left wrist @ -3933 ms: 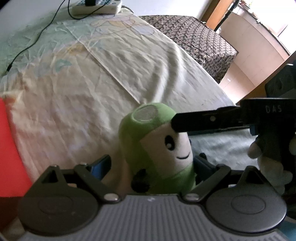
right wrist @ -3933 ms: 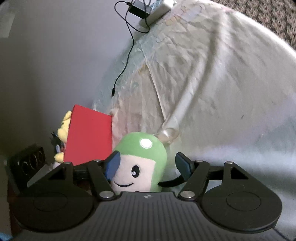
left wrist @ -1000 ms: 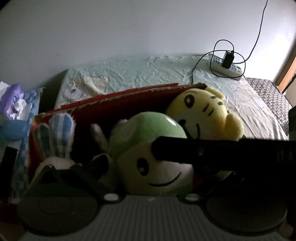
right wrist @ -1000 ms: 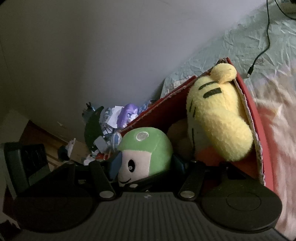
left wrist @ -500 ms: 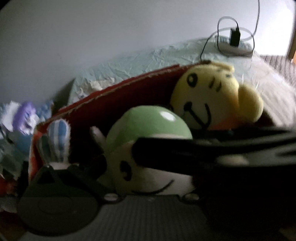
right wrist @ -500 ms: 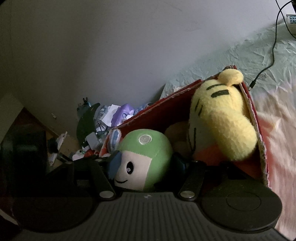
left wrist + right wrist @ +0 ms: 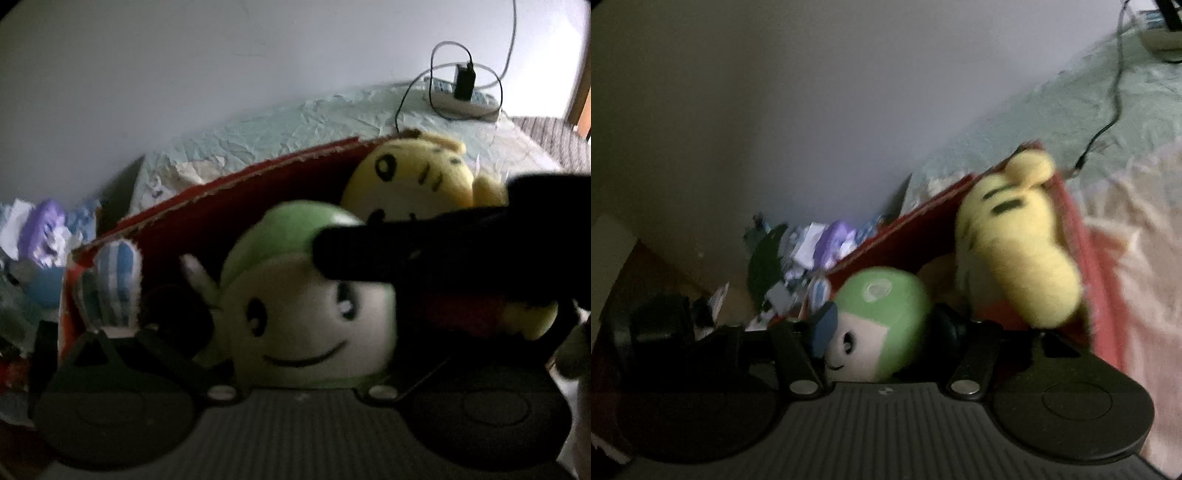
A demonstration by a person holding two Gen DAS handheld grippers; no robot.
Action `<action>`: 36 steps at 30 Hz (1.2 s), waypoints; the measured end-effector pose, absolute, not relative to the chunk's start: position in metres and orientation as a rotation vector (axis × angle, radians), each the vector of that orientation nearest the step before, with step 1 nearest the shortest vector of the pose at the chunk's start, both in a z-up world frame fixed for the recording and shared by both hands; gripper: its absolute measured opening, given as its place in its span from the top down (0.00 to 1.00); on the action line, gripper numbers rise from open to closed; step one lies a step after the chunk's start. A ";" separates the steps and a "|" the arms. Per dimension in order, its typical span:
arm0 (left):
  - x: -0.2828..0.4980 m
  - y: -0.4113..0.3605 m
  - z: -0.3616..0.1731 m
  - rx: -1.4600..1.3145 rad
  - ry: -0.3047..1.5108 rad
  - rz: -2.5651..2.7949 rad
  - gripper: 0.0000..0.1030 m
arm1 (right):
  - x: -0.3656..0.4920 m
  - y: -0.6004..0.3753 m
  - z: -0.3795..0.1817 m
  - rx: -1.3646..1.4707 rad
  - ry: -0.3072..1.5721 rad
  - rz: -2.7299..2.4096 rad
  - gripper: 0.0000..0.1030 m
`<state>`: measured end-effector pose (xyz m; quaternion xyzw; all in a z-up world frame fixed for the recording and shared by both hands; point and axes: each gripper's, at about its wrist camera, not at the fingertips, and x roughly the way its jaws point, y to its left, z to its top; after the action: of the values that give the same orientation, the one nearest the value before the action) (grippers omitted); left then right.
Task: Organize objects
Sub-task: 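Press the green plush down into the box with the right gripper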
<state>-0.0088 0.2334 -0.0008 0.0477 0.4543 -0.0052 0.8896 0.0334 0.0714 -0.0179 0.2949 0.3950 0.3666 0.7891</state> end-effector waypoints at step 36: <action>-0.005 0.245 -0.006 0.061 0.967 -0.011 0.00 | 0.015 0.079 -0.018 0.408 0.769 0.791 0.57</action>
<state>-0.0052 0.2453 -0.0063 0.0291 0.4647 -0.0055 0.8850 0.0149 0.0792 -0.0177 0.1924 0.3627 0.3732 0.8320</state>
